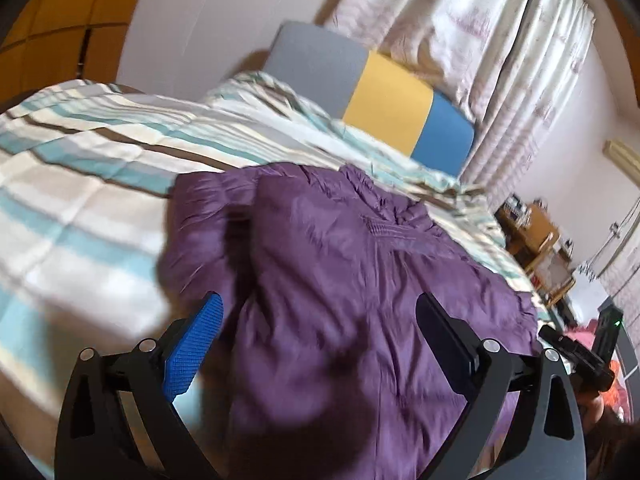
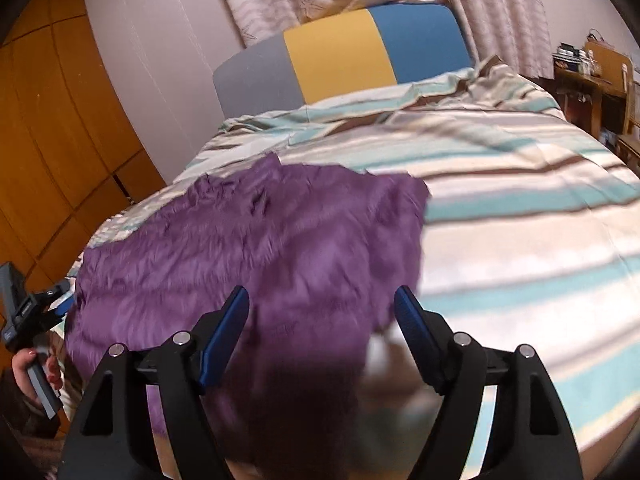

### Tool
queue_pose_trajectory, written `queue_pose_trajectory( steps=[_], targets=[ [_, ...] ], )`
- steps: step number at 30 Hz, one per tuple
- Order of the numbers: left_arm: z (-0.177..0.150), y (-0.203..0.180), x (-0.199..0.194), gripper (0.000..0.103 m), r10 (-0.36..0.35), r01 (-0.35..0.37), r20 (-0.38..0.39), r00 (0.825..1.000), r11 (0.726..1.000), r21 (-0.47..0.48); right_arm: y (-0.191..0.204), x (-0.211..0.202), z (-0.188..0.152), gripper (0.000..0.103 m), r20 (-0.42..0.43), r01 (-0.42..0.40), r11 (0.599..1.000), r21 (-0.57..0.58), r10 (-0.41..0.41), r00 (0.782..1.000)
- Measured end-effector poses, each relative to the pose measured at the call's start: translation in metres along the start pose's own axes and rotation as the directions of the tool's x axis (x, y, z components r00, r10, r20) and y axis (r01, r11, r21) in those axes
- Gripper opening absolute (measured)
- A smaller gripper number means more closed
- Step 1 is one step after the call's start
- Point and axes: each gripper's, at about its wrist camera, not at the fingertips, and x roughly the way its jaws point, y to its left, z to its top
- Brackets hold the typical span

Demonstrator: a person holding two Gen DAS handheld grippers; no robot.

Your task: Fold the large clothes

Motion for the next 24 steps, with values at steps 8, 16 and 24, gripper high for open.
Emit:
queue_pose_trajectory(
  steps=[8, 16, 24],
  targets=[
    [0.007, -0.009, 0.037, 0.028, -0.005, 0.008, -0.126, 0.992, 1.0, 0.029, 0.012, 0.041, 0.008, 0.025, -0.092, -0.015, 1.0, -0.015, 0.013, 0.996],
    [0.021, -0.033, -0.013, 0.017, -0.01, 0.002, 0.097, 0.995, 0.997, 0.077, 0.038, -0.009, 0.03, 0.014, 0.069, -0.018, 0.996, -0.092, 0.025, 0.997],
    [0.054, -0.055, -0.026, 0.017, 0.018, -0.039, 0.294, 0.956, 0.997, 0.066, 0.063, -0.026, 0.07, 0.014, 0.233, 0.021, 0.991, -0.131, 0.01, 0.972]
  ],
)
